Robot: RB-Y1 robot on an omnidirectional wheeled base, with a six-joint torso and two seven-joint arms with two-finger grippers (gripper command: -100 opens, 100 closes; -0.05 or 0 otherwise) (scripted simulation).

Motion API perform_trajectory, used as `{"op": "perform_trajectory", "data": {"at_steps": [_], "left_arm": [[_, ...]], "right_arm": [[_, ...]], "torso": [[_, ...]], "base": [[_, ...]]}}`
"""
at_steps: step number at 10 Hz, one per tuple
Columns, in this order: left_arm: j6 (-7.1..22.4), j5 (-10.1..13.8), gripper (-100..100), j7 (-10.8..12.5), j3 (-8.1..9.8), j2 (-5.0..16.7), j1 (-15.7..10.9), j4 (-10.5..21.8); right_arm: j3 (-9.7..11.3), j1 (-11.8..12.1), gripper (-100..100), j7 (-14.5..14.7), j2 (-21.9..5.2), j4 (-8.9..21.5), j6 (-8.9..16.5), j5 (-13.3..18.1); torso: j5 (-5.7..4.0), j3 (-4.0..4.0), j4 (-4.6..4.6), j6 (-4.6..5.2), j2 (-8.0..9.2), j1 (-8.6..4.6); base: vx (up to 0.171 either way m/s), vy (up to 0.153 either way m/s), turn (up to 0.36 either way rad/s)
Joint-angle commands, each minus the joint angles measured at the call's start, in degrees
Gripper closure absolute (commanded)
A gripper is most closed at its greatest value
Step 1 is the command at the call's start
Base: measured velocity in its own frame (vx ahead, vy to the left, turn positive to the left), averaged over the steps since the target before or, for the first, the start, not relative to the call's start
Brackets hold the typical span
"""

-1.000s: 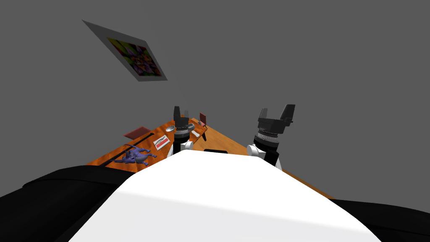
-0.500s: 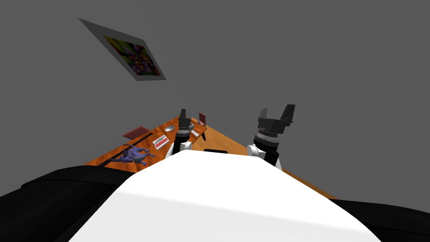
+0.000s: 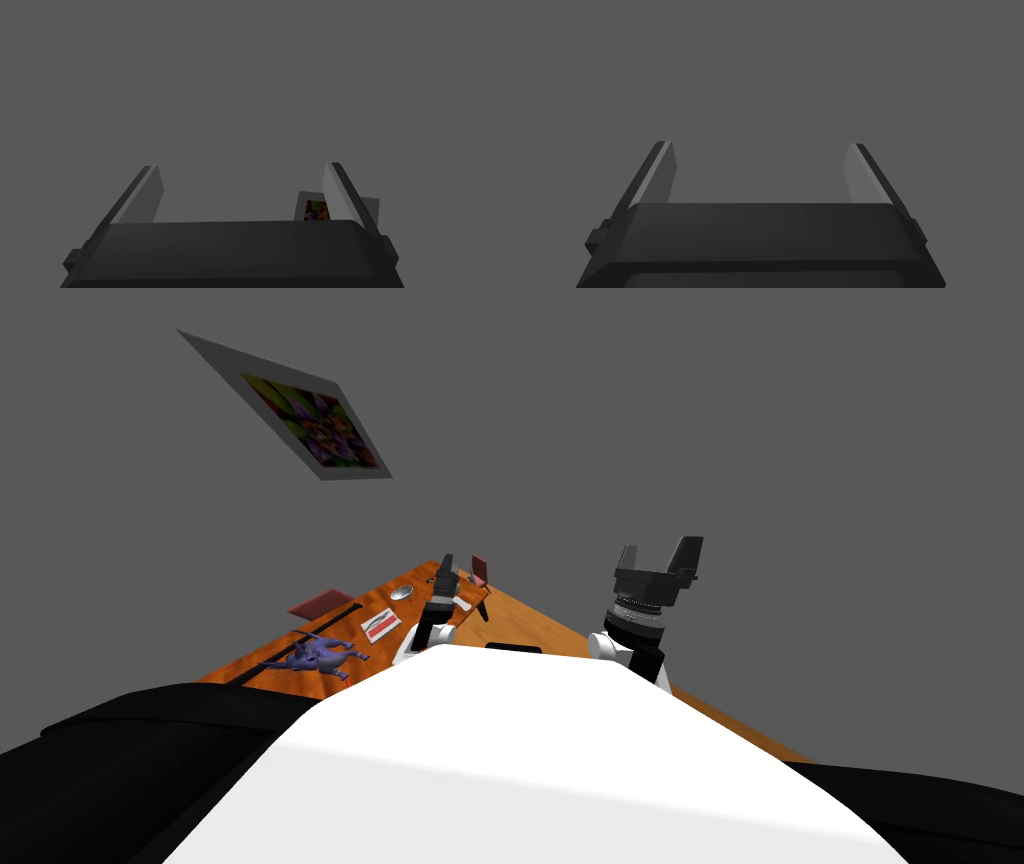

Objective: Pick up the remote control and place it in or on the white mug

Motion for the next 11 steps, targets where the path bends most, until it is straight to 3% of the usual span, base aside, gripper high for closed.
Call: {"op": "perform_trajectory", "data": {"at_steps": [1, 5, 7, 9, 10, 11], "left_arm": [[2.9, 1.1, -100, -0.6, 0.03, 1.0, -1.1, 2.7], [8.3, 2.8, -100, -1.3, 0.08, 2.3, -2.4, 6.2], [12.1, 4.7, -100, -2.3, 0.04, 3.6, -3.7, 10.2], [13.2, 4.7, -100, -2.3, 0.04, 3.6, -3.7, 10.3], [15.6, 5.7, -100, -2.8, -0.02, 4.3, -4.4, 12.5], [15.8, 5.7, -100, -2.8, -0.02, 4.3, -4.4, 12.5]], "right_arm": [[0.0, 0.0, 0, 0.0, 0.0, 0.0, 0.0, 0.0], [0.0, 0.0, 0, 0.0, 0.0, 0.0, 0.0, 0.0], [0.0, 0.0, 0, 0.0, 0.0, 0.0, 0.0, 0.0], [0.0, 0.0, 0, 0.0, 0.0, 0.0, 0.0, 0.0], [0.0, 0.0, 0, 0.0, 0.0, 0.0, 0.0, 0.0], [0.0, 0.0, 0, 0.0, 0.0, 0.0, 0.0, 0.0]], "torso": [[0.00, 0.00, 0.00, 0.00, 0.00, 0.00], [0.00, 0.00, 0.00, 0.00, 0.01, -0.04], [0.00, -0.02, -0.01, 0.00, -0.03, 0.01], [0.00, -0.02, 0.00, -0.01, -0.04, 0.03], [0.01, -0.04, -0.01, -0.01, -0.08, 0.08], [0.02, -0.06, -0.02, 0.00, -0.11, 0.09]], "base": [[-0.038, -0.047, -0.039], [-0.032, -0.035, -0.030], [-0.028, -0.032, -0.047], [-0.012, -0.015, -0.003], [-0.005, -0.011, -0.050], [-0.008, -0.013, -0.022]]}}
